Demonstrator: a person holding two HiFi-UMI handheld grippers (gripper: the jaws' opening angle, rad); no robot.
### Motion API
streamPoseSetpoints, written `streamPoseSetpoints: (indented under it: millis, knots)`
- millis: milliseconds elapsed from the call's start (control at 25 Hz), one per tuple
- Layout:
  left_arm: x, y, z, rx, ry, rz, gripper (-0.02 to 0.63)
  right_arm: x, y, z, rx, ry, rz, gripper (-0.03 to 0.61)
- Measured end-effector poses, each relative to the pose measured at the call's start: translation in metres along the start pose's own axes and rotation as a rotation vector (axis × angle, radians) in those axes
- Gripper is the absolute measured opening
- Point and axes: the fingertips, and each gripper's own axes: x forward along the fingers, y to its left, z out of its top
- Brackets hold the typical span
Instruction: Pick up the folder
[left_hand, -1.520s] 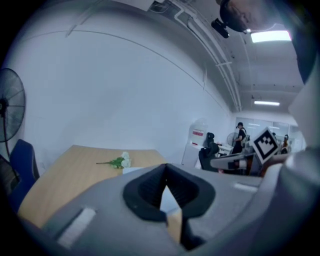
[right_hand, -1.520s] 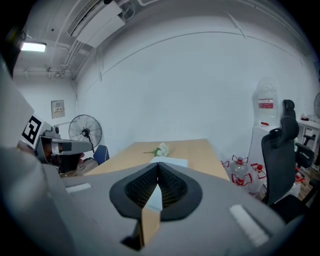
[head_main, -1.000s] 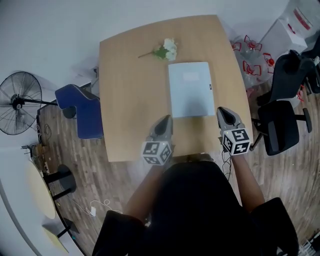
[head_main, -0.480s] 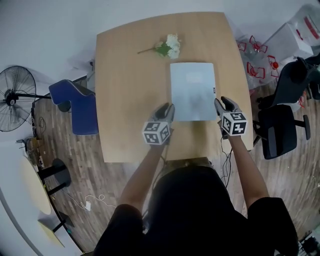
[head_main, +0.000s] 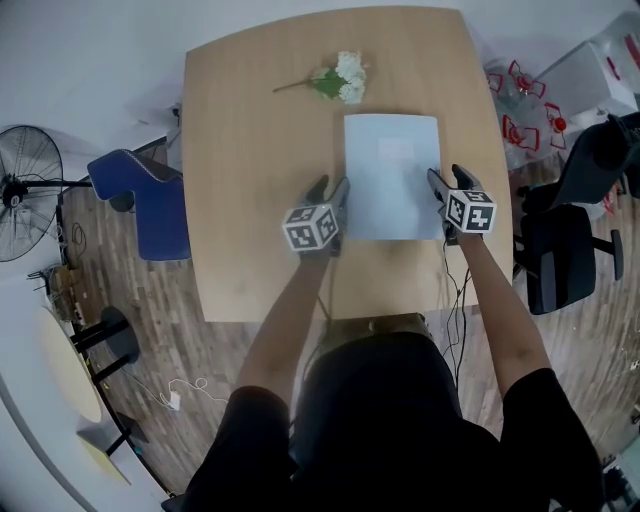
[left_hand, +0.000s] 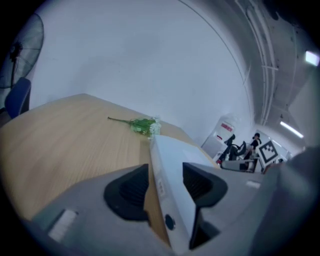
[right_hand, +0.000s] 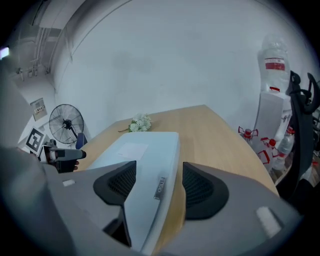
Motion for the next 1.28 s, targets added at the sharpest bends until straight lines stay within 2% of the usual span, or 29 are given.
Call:
streamPoseSetpoints:
  millis: [200, 360, 520, 680, 920, 1080, 1280]
  knots:
    - [0.023, 0.023, -0.004, -0.052, 0.019, -0.030, 0.253, 0.026, -0.001, 0.010, 0.023, -0.023, 0.045, 0.324]
    - [0.041, 0.020, -0.007, -0.097, 0.025, -0.076, 0.284, 0.039, 0.004, 0.004, 0.019, 0.003, 0.093, 0.367]
    - [0.053, 0.006, -0.016, -0.094, 0.077, -0.133, 0.308, 0.039, 0.004, -0.011, 0.004, 0.036, 0.094, 0.374]
    - [0.059, -0.003, -0.034, -0.147, 0.140, -0.174, 0.319, 0.039, 0.012, -0.030, 0.011, 0.088, 0.115, 0.385]
    - [0.067, 0.000, -0.045, -0.210, 0.157, -0.201, 0.321, 0.045, 0.009, -0.039, 0.117, 0.109, 0.156, 0.380]
    - [0.070, -0.001, -0.049, -0.266, 0.189, -0.213, 0.319, 0.047, 0.009, -0.041, 0.120, 0.112, 0.156, 0.380]
    - [0.069, -0.001, -0.048, -0.264, 0.181, -0.216, 0.316, 0.047, 0.010, -0.041, 0.121, 0.121, 0.155, 0.373]
